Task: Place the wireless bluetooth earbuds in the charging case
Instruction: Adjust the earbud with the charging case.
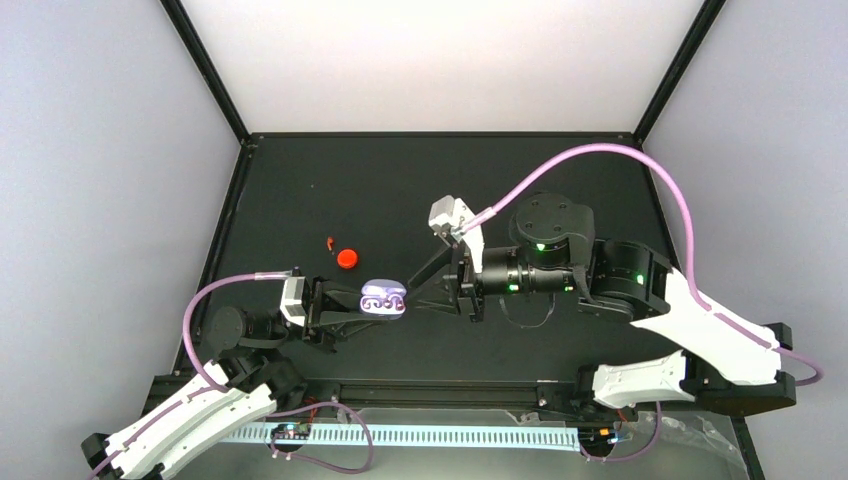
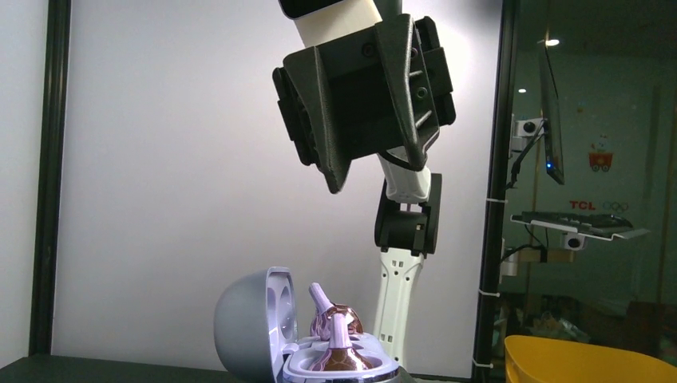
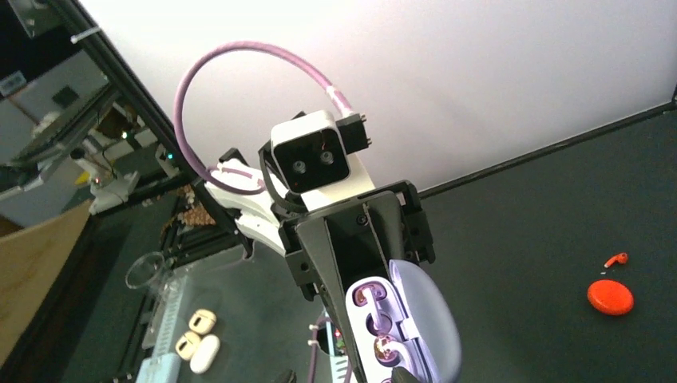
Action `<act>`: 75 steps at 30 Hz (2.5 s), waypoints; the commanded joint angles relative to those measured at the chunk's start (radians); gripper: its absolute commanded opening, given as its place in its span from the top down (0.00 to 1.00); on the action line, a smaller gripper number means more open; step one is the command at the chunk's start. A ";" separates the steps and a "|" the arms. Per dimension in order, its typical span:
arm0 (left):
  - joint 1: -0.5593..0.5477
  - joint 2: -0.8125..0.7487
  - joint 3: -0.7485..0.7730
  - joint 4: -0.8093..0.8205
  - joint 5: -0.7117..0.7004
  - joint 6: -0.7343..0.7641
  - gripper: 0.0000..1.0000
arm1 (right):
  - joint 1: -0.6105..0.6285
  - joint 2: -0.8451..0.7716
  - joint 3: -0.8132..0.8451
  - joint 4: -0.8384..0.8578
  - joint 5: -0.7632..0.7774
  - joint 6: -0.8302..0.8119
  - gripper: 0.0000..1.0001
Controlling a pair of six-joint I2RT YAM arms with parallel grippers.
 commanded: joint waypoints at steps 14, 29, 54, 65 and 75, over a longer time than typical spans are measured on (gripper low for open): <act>0.003 0.003 0.009 0.036 0.015 -0.015 0.99 | -0.007 0.079 0.028 -0.098 -0.006 -0.021 0.75; 0.003 0.023 0.010 0.055 0.042 -0.026 0.98 | -0.007 0.107 0.050 -0.100 0.002 -0.058 0.77; 0.002 0.029 0.013 0.076 0.049 -0.036 0.99 | -0.008 0.111 0.039 -0.117 0.020 -0.090 0.83; 0.003 0.025 0.012 0.073 0.048 -0.037 0.98 | -0.007 0.112 0.035 -0.100 0.011 -0.087 0.84; 0.003 0.023 0.010 0.070 0.049 -0.034 0.98 | -0.008 0.115 0.033 -0.089 -0.001 -0.086 0.89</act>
